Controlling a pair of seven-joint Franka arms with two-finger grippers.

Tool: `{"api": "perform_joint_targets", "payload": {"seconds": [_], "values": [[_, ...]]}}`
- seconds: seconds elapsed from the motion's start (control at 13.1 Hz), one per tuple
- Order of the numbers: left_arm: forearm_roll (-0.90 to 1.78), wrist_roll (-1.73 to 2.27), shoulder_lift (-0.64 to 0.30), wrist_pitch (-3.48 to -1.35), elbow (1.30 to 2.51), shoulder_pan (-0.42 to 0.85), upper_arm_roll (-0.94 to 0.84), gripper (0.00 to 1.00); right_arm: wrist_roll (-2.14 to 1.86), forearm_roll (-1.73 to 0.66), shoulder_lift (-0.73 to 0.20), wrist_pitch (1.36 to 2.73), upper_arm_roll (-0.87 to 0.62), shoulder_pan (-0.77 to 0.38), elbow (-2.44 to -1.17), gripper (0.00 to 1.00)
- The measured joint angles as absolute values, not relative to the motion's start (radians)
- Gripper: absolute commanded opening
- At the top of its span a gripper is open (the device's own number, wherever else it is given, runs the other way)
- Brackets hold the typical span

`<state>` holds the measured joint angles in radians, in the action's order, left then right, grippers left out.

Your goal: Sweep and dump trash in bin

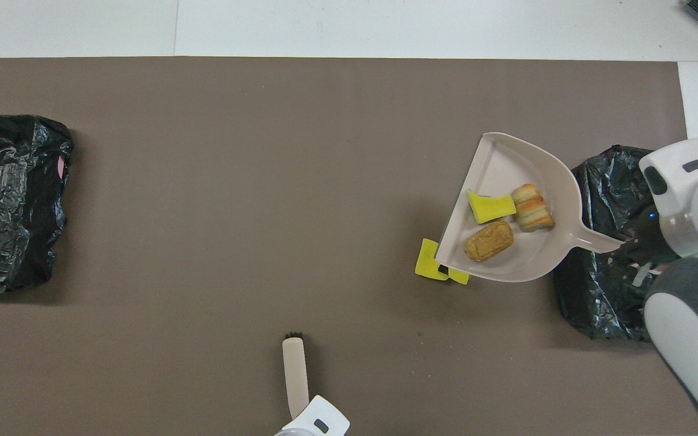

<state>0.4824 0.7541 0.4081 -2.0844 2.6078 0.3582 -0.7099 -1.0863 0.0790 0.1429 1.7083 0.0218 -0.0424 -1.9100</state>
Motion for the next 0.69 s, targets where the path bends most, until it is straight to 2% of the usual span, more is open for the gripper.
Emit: {"api": "perform_joint_targets", "payload": {"seconds": [0.23,0.31,0.46,0.54,0.61,0.69], "values": [[0.495,0.744,0.4,-2.084,2.61,0.357,-0.709,0.0,-1.274,0.08,0.143,1.71,0.028,0.103,-1.907,0.0],[0.503,0.737,0.392,-2.085,2.61,0.353,-0.708,0.06,-1.312,0.084,0.142,1.717,0.03,0.145,-1.906,0.0],[0.512,0.697,0.38,-2.089,2.61,0.339,-0.706,0.29,-1.382,0.124,0.14,1.757,0.033,0.222,-1.905,0.0],[0.514,0.675,0.38,-2.092,2.609,0.331,-0.706,0.36,-1.411,0.15,0.135,1.779,0.035,0.256,-1.905,0.0],[0.517,0.661,0.377,-2.096,2.609,0.323,-0.706,0.67,-1.451,0.17,0.125,1.809,0.036,0.296,-1.905,0.0],[0.518,0.645,0.369,-2.104,2.607,0.314,-0.704,0.87,-1.495,0.195,0.112,1.844,0.038,0.338,-1.905,0.0]]}}
